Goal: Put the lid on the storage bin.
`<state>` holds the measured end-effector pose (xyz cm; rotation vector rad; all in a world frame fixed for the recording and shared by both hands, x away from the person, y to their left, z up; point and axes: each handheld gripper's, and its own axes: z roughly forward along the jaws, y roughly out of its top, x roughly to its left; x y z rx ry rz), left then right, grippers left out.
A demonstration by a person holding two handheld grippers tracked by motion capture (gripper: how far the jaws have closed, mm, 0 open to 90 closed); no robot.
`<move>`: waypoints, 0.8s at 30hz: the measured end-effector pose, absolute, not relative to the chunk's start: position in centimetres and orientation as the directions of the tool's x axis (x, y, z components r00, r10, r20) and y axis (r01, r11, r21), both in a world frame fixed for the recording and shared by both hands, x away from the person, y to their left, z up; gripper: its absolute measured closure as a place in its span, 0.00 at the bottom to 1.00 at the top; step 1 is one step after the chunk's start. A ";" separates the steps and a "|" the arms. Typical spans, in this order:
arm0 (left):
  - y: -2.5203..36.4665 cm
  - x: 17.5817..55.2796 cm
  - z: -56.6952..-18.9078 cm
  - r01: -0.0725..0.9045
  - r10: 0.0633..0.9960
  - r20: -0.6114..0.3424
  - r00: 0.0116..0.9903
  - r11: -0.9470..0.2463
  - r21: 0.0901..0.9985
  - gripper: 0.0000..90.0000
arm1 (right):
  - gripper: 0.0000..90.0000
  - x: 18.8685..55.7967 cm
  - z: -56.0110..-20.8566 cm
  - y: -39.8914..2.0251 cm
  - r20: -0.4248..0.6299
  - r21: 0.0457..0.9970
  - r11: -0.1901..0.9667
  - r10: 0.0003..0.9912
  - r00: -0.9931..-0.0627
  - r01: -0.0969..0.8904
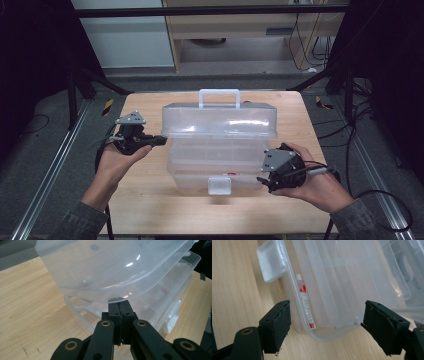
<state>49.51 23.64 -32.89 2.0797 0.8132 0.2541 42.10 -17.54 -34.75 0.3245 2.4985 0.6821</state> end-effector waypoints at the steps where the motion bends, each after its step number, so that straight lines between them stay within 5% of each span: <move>1: 23.6 49.4 -33.0 0.456 0.632 -0.111 0.767 -0.416 0.787 1.00 | 0.23 42.0 -34.8 -17.7 -0.426 0.526 0.845 0.358 -0.831 0.095; 24: 24.3 48.1 -34.9 0.456 0.632 -0.118 0.766 -0.405 0.792 1.00 | 0.21 41.5 -35.7 -22.0 -0.424 0.548 0.809 0.489 -0.763 0.214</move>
